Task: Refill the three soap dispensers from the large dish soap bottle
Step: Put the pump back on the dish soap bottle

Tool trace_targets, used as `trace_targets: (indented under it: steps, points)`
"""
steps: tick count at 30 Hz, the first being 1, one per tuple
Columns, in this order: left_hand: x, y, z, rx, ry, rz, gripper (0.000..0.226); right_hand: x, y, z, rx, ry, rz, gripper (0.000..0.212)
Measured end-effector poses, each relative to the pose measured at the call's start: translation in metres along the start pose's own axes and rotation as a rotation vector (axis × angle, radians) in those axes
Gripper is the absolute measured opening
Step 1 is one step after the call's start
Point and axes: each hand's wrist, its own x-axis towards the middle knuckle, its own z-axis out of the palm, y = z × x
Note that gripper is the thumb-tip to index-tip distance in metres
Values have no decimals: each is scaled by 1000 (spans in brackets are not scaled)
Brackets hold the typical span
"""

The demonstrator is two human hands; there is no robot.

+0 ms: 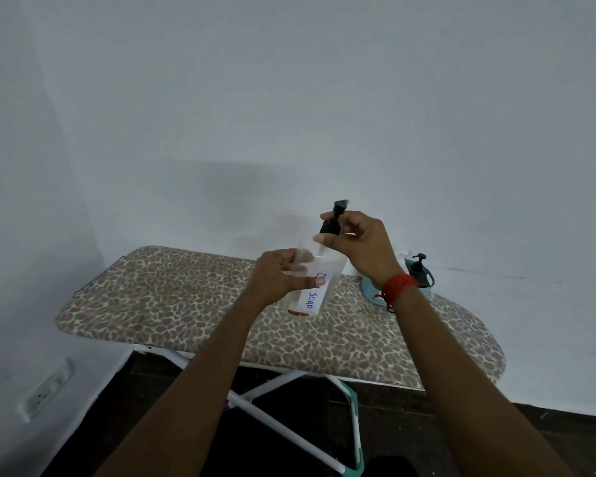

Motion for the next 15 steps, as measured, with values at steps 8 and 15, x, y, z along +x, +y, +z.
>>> trace_targets:
  steps: [8, 15]
  points:
    - [0, 8, 4, -92, 0, -43, 49, 6, -2, 12, 34, -8, 58, 34]
    - [3, 7, 0, -124, 25, -69, 50, 10, -3, 5, 222, -76, 43, 37]
